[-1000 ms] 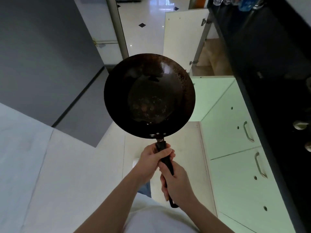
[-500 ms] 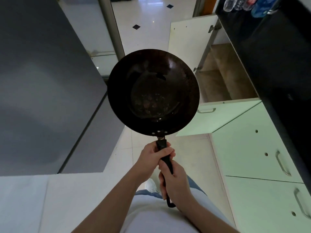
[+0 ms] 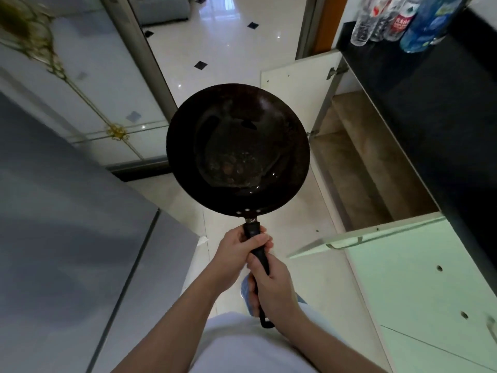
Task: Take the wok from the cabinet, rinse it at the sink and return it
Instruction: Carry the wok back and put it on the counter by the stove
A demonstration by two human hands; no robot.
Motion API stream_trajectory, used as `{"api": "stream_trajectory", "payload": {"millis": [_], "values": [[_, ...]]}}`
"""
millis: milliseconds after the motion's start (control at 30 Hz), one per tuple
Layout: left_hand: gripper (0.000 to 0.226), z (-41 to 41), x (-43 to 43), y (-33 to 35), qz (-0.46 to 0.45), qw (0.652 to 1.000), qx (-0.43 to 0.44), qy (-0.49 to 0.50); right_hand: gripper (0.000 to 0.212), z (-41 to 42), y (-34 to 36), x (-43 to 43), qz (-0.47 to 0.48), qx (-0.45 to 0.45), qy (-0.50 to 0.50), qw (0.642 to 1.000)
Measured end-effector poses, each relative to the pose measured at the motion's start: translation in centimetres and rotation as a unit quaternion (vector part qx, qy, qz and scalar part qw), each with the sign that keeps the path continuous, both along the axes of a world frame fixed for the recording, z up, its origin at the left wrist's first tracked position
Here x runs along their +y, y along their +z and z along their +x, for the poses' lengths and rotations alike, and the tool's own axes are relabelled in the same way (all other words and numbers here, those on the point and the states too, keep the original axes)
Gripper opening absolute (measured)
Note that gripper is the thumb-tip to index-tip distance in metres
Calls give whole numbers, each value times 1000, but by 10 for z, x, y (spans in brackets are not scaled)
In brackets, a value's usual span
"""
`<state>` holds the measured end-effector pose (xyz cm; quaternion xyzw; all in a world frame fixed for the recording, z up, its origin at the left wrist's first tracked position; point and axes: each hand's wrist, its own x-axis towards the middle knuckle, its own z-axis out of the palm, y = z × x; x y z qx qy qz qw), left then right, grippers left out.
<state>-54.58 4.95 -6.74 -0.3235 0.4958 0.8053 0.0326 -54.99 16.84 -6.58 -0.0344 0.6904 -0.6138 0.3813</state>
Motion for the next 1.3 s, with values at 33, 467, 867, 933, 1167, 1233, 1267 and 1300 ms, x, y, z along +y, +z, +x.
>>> {"api": "stream_trajectory", "payload": {"millis": [33,467,867,933,1167,1233,1267,1300], "values": [[16,-15,-10,3,2,1000,-2,-1,32,-14,4,-9,-2,-8,-2,1000],[19,-154,-65,14,8,996,-8,-86,29,-136,17,-64,4,-1,-81,997],[10,-308,-104,10,48,953,-2,-300,26,-247,10,-117,89,-6,-249,964],[9,-337,-112,11,50,939,-2,-340,24,-268,16,-130,100,-15,-287,953],[18,-410,-130,17,60,892,-29,-447,19,-320,31,-168,113,-58,-403,906],[24,-423,-128,18,66,878,-42,-473,18,-329,35,-172,107,-68,-433,892],[24,-428,-127,18,68,870,-47,-486,18,-331,38,-173,100,-72,-449,885],[21,-433,-124,18,67,862,-46,-501,18,-333,40,-172,97,-73,-462,878]]}}
